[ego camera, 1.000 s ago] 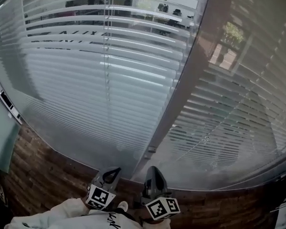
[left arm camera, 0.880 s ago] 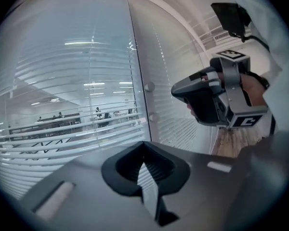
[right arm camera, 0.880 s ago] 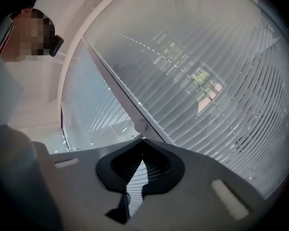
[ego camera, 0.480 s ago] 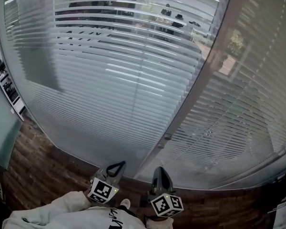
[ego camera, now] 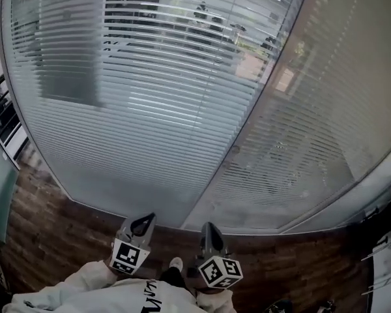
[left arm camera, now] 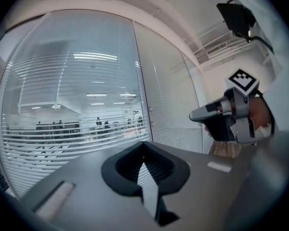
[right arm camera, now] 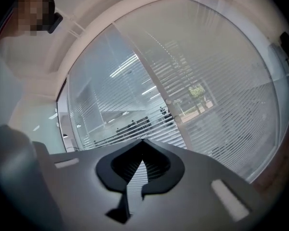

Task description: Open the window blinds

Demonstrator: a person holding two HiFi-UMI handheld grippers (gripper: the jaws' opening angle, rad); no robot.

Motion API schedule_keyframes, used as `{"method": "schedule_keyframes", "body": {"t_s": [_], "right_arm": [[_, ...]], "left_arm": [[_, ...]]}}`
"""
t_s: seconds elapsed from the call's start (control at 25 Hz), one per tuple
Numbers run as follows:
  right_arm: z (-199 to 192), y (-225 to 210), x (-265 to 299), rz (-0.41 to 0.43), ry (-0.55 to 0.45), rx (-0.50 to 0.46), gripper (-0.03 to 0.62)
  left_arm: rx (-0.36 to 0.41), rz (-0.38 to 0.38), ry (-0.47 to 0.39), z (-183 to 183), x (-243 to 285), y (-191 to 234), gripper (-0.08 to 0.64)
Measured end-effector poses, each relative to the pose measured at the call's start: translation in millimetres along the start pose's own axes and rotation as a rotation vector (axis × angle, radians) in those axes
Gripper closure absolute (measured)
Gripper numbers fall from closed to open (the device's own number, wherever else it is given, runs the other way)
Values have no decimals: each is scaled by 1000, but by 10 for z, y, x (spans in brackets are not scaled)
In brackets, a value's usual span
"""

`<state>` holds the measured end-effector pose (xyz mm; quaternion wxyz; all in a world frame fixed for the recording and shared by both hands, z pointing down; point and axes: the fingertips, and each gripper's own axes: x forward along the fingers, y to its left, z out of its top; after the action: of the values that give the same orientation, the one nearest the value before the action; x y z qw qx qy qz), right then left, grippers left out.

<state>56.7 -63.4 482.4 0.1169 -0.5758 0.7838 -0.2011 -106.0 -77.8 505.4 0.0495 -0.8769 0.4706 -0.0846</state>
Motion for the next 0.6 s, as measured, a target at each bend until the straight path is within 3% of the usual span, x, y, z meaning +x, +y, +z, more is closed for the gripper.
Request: {"method": "schedule_keyframes", "body": {"t_s": [0.28, 0.6], "right_arm": [[-390, 291, -680, -92, 7, -25, 592], [-503, 329, -1283, -183, 15, -76, 592]], "left_arm": [[-3, -89, 1, -153, -598, -233, 560], [-15, -155, -16, -90, -859, -556, 560]]}}
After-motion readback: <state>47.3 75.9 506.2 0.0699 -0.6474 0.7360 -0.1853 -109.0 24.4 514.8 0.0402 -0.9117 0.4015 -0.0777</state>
